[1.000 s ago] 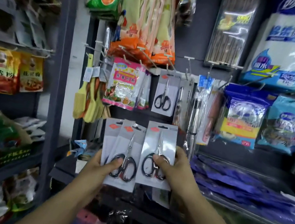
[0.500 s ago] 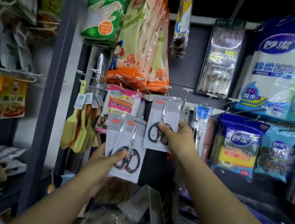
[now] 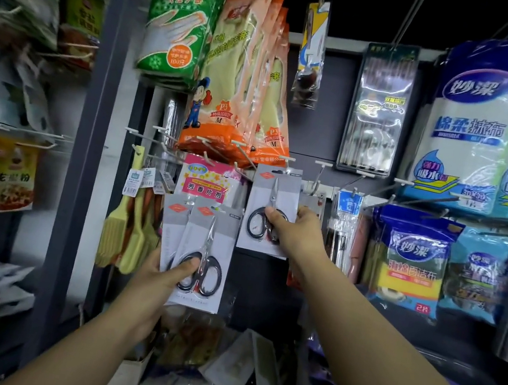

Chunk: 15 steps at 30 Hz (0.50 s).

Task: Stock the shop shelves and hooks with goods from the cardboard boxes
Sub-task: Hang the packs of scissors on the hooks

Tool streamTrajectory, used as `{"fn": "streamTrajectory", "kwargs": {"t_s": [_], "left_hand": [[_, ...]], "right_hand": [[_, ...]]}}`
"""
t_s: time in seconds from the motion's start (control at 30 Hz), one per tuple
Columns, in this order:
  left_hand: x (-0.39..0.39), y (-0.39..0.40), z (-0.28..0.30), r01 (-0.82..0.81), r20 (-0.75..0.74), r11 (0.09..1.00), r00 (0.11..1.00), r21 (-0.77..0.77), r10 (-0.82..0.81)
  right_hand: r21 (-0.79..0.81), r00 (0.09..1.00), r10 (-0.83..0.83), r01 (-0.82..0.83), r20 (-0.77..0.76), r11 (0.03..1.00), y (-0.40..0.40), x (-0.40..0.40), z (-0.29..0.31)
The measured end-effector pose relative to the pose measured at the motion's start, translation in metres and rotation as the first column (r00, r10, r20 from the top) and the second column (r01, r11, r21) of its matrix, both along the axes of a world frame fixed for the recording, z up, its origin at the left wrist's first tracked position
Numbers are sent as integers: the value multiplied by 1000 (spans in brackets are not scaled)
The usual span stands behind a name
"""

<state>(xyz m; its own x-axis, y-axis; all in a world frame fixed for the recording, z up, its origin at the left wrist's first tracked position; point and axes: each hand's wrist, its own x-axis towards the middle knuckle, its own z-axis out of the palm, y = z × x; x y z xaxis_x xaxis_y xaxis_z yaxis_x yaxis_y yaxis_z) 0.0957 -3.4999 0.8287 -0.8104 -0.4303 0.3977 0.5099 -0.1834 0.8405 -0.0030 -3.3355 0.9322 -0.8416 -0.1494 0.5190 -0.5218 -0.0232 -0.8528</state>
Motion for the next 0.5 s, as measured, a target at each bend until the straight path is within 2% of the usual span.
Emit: {"fn": "streamTrajectory", "kwargs": {"t_s": [0.33, 0.5], "left_hand": [[-2, -15, -4, 2, 7, 1000, 1000, -12, -2], [-5, -19, -8, 32, -4, 999, 999, 2, -32]], "right_hand": [[31, 1000, -16, 16, 5, 999, -9, -15, -7], [-147, 996, 4, -17, -91, 989, -6, -10, -16]]}}
